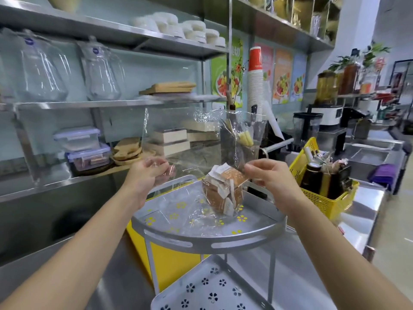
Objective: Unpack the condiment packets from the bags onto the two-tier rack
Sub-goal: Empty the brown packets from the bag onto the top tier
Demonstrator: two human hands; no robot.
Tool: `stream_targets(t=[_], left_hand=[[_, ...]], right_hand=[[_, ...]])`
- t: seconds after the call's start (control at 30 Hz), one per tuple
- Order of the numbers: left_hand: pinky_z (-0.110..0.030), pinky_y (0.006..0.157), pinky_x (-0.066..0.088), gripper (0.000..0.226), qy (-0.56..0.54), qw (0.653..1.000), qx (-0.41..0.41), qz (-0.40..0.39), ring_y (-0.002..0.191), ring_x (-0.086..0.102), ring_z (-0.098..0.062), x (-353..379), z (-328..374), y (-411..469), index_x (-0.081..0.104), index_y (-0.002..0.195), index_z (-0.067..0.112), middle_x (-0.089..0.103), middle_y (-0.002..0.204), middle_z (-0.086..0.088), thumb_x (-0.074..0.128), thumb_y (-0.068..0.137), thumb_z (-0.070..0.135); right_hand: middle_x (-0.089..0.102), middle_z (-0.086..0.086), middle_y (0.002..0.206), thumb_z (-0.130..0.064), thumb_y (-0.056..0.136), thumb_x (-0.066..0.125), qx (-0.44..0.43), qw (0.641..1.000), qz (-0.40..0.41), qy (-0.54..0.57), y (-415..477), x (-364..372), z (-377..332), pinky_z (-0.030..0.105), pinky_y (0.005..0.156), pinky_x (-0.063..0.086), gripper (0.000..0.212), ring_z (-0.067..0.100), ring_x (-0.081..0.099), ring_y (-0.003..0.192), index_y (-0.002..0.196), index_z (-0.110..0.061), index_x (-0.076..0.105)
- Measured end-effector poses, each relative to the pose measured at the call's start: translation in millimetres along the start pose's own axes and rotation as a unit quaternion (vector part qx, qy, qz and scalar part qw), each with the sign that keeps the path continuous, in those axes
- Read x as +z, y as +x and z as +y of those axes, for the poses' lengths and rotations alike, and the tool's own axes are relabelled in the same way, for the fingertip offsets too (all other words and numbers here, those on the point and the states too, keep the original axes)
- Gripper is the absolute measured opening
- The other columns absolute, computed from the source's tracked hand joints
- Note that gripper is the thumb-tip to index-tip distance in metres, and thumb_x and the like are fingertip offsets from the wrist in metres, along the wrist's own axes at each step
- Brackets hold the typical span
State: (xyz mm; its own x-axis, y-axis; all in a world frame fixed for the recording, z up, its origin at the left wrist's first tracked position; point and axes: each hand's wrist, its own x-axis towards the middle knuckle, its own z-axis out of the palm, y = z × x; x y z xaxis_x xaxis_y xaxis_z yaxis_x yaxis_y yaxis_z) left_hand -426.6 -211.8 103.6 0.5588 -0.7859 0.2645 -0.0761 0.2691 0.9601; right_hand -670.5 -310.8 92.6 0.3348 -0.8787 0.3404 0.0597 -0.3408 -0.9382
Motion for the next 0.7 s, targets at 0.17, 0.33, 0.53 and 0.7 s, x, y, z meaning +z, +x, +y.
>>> stream_targets(t=[0.17,0.33,0.53,0.7], left_hand=[[-0.023,0.072,0.050,0.025,0.115,0.991,0.031,-0.067,0.066,0.064,-0.012,-7,0,-6,0.057,0.082,0.018,0.067,0.072,-0.002,0.066,0.077,-0.005],[-0.030,0.065,0.043,0.025,0.150,0.985,0.077,-0.037,0.053,0.063,-0.008,-4,11,-4,0.052,0.077,0.014,0.068,0.052,0.007,0.063,0.078,-0.009],[-0.029,0.062,0.053,0.022,0.098,0.987,0.129,0.002,0.051,0.064,-0.008,-7,53,7,0.052,0.071,0.011,0.067,0.051,0.004,0.060,0.081,-0.007],[-0.018,0.046,0.054,0.018,0.056,0.987,0.150,0.028,0.047,0.063,-0.005,-11,79,6,0.052,0.075,0.007,0.061,0.070,-0.012,0.057,0.084,-0.008]], right_hand=[[0.065,0.011,0.076,-0.003,0.082,0.062,-0.009,0.999,0.041,-0.024,-2,-4,3,0.015,0.062,0.044,0.007,0.006,0.057,0.065,0.081,-0.001,0.069],[0.059,0.009,0.069,-0.001,0.084,0.057,-0.038,0.993,0.109,0.031,7,-7,-13,0.013,0.052,0.045,0.018,0.006,0.056,0.055,0.069,-0.010,0.062],[0.060,0.005,0.073,-0.008,0.089,0.053,-0.075,0.989,0.106,0.073,24,-5,-59,0.016,0.052,0.048,0.017,0.011,0.056,0.064,0.073,-0.013,0.058],[0.064,0.005,0.072,-0.009,0.090,0.054,-0.097,0.985,0.112,0.085,36,3,-83,0.022,0.056,0.051,0.008,0.013,0.059,0.062,0.084,-0.008,0.060]])
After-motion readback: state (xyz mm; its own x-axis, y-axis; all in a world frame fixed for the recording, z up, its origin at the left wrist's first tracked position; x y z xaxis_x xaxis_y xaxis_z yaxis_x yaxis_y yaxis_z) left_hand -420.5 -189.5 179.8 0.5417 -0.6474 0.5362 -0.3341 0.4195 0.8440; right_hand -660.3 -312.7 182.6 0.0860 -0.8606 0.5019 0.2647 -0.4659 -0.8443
